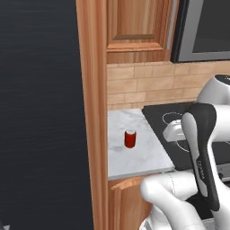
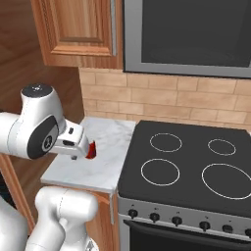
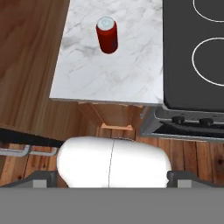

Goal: Four empty soda cans are scattered around the kitchen. Gather all the cans and cluster them next to the stove for recycling.

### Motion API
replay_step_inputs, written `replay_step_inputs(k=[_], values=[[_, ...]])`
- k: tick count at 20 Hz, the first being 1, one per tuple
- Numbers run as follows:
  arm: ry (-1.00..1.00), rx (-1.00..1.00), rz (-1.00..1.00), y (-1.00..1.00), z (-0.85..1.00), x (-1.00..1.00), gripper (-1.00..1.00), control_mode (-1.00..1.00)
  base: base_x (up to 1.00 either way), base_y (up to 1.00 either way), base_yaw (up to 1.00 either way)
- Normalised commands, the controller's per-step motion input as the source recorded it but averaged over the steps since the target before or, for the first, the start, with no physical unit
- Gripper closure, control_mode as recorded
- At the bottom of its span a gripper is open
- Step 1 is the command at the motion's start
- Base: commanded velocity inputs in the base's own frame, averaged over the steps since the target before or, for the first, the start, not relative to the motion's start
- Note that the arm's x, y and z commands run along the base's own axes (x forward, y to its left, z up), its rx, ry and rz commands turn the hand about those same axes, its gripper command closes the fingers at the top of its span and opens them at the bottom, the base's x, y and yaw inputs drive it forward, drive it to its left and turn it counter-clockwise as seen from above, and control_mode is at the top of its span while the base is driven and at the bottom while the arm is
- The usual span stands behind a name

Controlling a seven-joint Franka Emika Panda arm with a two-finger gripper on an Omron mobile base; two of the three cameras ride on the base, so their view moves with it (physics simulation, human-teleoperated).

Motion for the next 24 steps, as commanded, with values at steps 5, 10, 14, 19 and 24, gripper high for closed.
replay_step_inputs(k=[5, 10, 14, 19, 24], values=[[0.00, 0.00, 0.00, 0.00, 0.00, 0.00, -1.00, 1.00, -0.54, -0.10, 0.00], [0.00, 0.00, 0.00, 0.00, 0.00, 0.00, -1.00, 1.00, -0.60, -0.16, 0.00], [0.00, 0.00, 0.00, 0.00, 0.00, 0.00, -1.00, 1.00, -0.60, -0.17, 0.00], [0.00, 0.00, 0.00, 0.00, 0.00, 0.00, -1.00, 1.00, -0.41, -0.18, 0.00], [0.00, 0.00, 0.00, 0.00, 0.00, 0.00, -1.00, 1.00, -0.30, -0.36, 0.00]])
